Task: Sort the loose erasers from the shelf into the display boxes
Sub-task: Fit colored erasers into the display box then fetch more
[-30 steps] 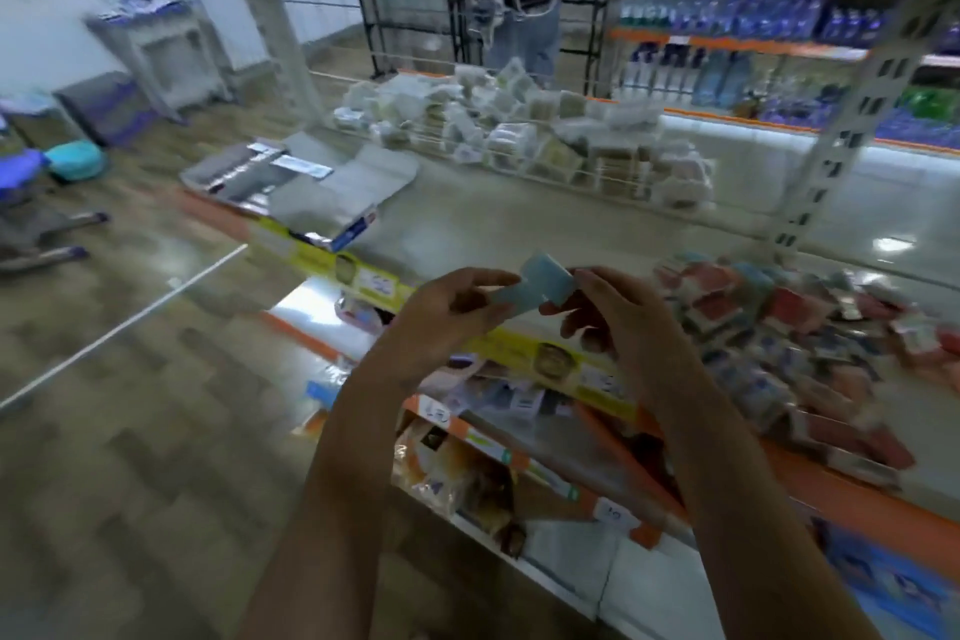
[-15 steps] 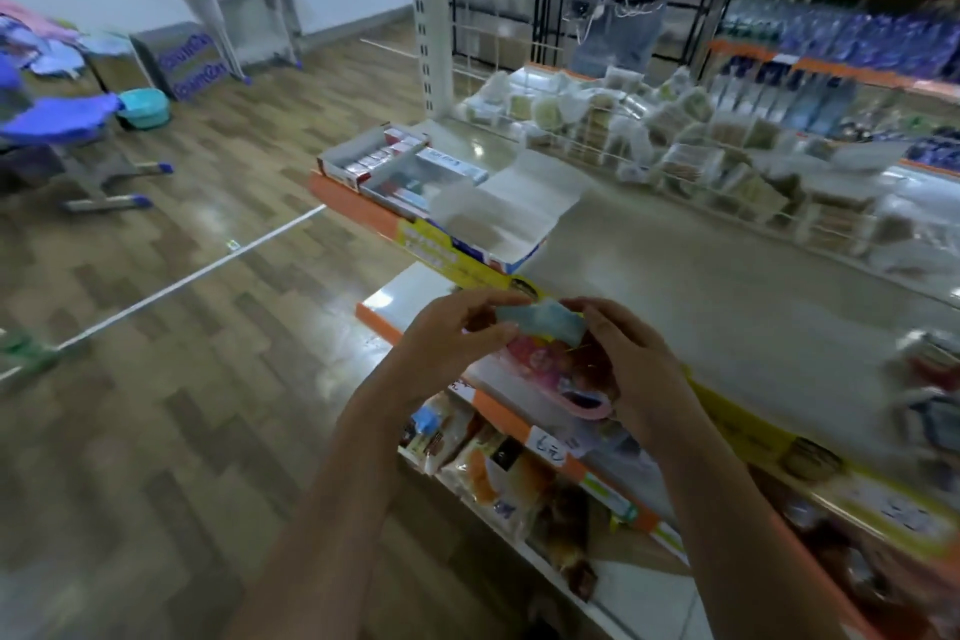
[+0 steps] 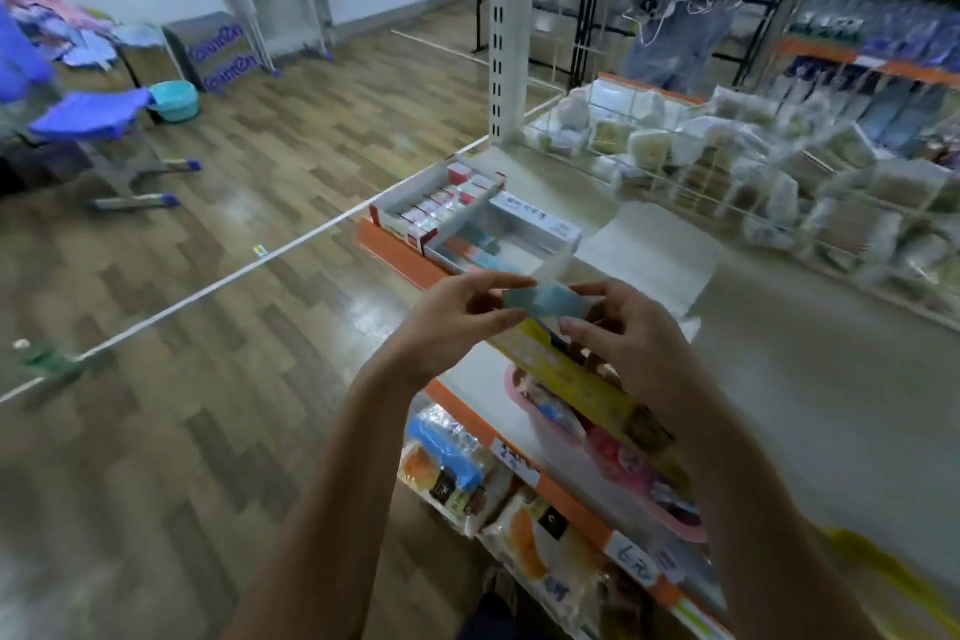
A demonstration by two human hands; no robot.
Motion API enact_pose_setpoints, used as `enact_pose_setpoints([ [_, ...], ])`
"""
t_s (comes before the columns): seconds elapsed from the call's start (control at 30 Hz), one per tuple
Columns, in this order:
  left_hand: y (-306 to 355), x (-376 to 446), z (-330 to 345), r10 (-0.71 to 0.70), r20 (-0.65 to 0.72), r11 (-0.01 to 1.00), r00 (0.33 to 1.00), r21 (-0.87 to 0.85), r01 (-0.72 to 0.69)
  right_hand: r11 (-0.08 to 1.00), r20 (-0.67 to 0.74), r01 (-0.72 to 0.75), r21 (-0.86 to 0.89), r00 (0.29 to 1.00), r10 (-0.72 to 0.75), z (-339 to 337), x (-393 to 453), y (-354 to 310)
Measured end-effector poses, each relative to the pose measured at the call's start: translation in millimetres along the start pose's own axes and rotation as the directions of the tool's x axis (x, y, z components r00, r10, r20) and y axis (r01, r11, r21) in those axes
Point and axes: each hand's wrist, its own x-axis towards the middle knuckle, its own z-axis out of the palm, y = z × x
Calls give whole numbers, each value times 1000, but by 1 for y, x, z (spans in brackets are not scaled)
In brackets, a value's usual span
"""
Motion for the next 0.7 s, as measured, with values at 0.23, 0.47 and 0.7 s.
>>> enact_pose_setpoints([
  [0.23,-17,68,-55,-1,-19,1000,1000,15,1,910,-72,104,-401,987,-145,15,82,-22],
  [0.47,-41,126,-107,7,45,997,999,79,-11,711,-15,-33,-703,999,31,29,138,-17],
  [0.7,-57,181,-142,87,298,986,951,110,-125,493,-11,-177,-852,947,320,50,165,-17],
])
